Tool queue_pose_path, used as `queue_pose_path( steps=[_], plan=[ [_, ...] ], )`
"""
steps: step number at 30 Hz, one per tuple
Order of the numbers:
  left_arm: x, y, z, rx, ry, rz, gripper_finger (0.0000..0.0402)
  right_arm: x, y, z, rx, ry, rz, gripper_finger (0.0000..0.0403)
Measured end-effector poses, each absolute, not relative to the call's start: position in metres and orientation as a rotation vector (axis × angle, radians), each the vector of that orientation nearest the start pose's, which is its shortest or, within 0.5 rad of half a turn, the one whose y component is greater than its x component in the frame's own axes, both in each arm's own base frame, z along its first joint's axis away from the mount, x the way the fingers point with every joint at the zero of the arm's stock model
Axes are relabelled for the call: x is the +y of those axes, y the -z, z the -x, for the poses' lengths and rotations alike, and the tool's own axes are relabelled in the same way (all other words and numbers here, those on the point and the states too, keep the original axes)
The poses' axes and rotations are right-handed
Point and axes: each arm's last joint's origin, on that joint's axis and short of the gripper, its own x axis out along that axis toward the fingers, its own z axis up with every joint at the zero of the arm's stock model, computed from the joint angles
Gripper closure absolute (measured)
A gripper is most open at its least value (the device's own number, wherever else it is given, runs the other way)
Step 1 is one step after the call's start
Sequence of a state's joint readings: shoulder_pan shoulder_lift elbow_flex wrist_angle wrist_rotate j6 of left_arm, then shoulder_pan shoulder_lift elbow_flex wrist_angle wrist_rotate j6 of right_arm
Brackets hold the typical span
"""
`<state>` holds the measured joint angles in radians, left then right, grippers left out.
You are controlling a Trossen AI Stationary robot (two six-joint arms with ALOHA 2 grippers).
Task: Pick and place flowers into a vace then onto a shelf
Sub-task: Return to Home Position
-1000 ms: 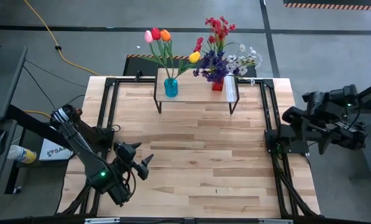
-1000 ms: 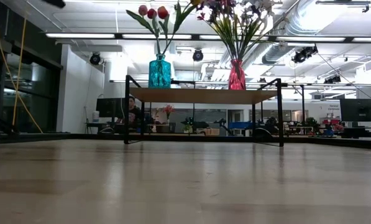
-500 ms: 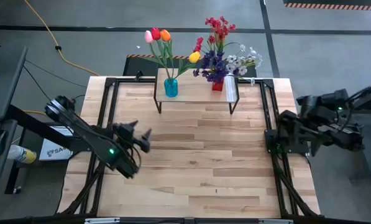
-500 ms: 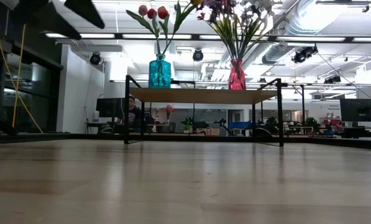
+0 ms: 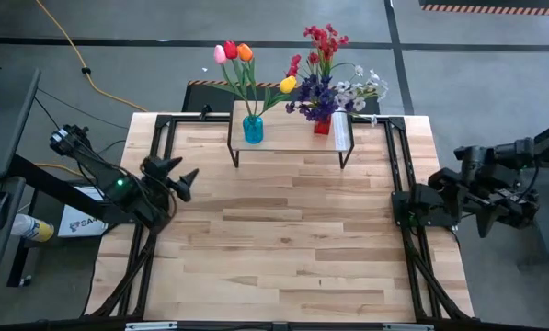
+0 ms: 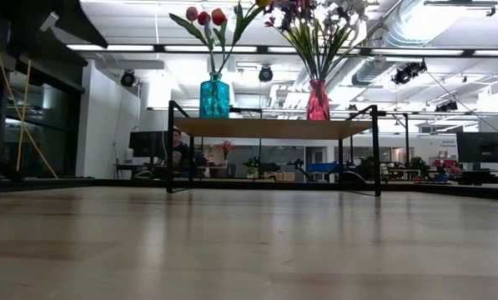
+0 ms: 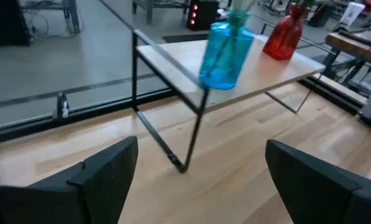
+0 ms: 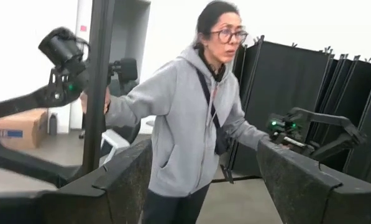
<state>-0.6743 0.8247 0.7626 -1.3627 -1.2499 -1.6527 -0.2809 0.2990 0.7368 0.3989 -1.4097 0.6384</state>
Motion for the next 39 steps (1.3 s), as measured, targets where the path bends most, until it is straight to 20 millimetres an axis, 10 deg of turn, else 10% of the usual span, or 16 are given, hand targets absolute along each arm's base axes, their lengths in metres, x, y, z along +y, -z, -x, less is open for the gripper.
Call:
queue_pose_path(
  steps=[17,33,39],
  plan=[
    [-0.006,-0.227,-0.052,0.097,-0.833,0.508,0.0016,0.029,-0.361,-0.004,-0.219,-1.09,0.179,0.0123],
    [-0.033,-0.213,-0.085,-0.008,-0.678,0.51,0.0016,0.029,-0.34,-0.004,-0.211,-1.17,0.274,0.0123],
    [-0.033,-0.212,-0.086,-0.014,-0.687,0.49,0.0016,0.02,-0.311,-0.036,-0.214,-1.236,0.28,0.0123]
  ],
)
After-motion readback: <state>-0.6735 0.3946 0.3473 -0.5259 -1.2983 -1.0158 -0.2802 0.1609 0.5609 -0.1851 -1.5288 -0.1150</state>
